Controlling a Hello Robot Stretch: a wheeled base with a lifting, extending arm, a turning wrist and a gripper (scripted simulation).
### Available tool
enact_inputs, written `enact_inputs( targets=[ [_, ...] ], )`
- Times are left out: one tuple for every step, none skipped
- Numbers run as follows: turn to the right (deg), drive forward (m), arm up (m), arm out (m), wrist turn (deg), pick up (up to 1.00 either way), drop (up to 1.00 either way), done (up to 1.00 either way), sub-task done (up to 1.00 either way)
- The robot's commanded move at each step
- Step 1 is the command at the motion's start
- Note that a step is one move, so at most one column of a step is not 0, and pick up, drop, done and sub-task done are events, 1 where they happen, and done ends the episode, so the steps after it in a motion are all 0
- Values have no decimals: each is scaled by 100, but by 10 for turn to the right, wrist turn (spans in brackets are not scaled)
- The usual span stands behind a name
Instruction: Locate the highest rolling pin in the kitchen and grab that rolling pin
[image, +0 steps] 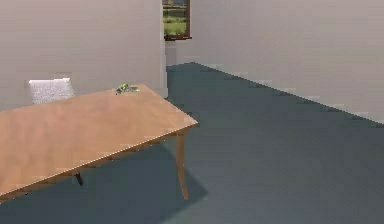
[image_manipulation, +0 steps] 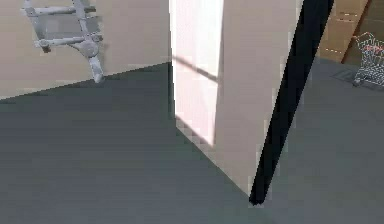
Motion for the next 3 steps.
enact_inputs(
  targets=[
    [180,0,0,0,0,0,0,0,0],
    [30,0,0,0,0,0,0,0,0],
    [0,35,0,0,0,0,0,0,0]
  ],
)
